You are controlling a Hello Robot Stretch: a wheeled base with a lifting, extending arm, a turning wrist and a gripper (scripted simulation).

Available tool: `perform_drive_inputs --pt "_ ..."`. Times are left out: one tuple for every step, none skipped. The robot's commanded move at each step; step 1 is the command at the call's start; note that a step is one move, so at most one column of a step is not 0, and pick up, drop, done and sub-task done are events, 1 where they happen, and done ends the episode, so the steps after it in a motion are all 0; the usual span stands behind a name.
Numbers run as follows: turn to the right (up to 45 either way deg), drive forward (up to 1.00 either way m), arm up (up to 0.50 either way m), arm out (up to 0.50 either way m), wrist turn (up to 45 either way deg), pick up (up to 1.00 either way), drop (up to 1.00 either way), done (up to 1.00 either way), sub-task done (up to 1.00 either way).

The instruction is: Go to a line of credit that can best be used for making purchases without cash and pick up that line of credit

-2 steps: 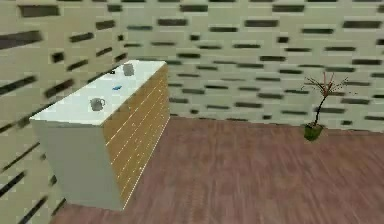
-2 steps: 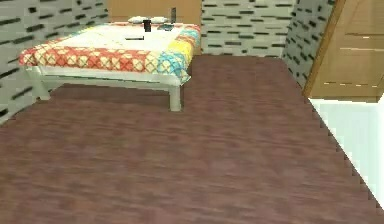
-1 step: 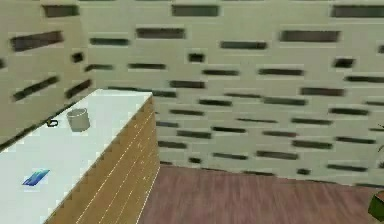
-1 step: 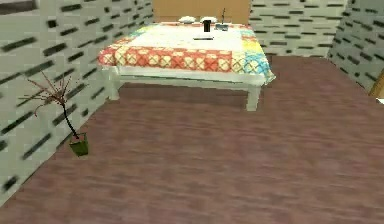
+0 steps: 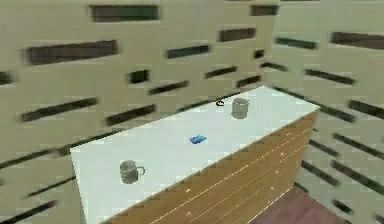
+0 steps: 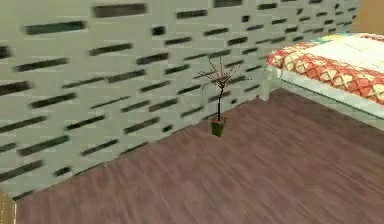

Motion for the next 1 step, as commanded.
perform_drive_inputs --pt "-45.0 0.00 0.00 0.00 0.0 0.00 0.00 0.00 0.00"
